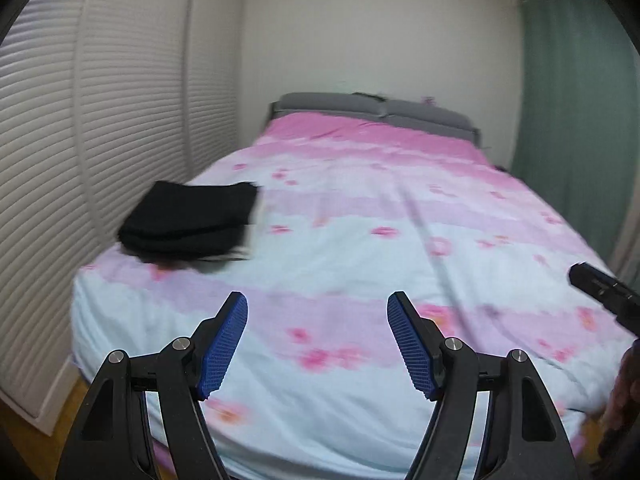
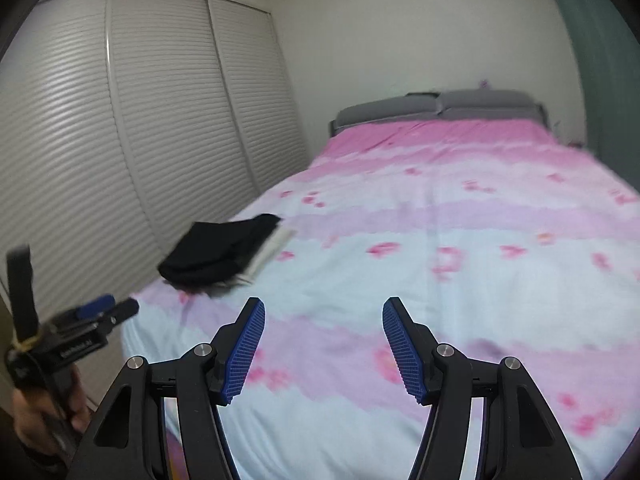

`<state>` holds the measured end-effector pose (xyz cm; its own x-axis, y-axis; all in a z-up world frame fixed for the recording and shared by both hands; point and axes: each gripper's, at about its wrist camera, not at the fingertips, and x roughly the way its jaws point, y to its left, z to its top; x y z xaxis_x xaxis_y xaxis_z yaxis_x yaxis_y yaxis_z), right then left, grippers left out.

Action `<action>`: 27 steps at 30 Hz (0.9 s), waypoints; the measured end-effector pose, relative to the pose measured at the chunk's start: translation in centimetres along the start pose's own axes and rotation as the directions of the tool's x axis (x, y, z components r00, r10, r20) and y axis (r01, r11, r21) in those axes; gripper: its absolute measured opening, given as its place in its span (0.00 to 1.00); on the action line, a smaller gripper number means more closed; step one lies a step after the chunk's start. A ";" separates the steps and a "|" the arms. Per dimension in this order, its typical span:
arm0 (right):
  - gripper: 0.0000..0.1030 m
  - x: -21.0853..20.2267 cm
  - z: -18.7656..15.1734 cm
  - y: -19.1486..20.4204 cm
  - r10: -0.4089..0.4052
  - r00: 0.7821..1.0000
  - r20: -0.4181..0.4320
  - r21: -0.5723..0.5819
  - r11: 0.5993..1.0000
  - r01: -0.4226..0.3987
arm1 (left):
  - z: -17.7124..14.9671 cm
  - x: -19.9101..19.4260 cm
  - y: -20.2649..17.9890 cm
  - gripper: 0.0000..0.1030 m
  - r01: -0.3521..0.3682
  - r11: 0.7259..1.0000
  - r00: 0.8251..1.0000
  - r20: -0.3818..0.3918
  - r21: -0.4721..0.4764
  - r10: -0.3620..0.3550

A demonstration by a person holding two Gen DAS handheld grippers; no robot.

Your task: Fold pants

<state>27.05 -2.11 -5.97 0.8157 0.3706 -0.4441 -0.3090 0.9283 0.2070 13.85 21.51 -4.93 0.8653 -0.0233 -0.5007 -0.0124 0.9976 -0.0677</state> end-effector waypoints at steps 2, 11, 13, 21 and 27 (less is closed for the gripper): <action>0.60 -3.6 -0.8 -1.4 -0.042 0.999 0.006 -0.003 0.999 0.042 | -0.4 -1.6 -2.7 0.70 0.032 0.999 0.999 0.007 0.013 -0.032; 0.69 -14.5 -4.6 -6.5 -0.240 0.970 0.044 -0.017 0.970 0.241 | -3.6 -4.7 -10.3 0.77 0.071 0.997 0.997 -0.032 0.026 -0.070; 0.73 -15.8 -5.4 -7.5 -0.290 0.956 0.047 -0.009 0.957 0.291 | -4.0 -5.4 -10.9 0.89 0.043 0.999 0.999 -0.015 0.032 -0.043; 0.73 -19.0 -7.1 -10.1 -0.378 0.925 0.035 0.021 0.926 0.377 | -4.8 -6.5 -11.4 0.95 0.005 0.999 1.000 0.005 0.050 -0.005; 0.80 -19.5 -7.2 -9.7 -0.418 0.906 0.067 0.017 0.908 0.418 | -5.1 -6.7 -12.1 0.99 0.004 0.997 1.000 0.014 0.080 -0.005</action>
<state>10.66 -18.11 -5.56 0.9011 -0.0545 -0.4302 0.0686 0.9975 0.0174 5.65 9.23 -5.12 0.8722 -0.0272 -0.4884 0.0311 0.9995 -0.0001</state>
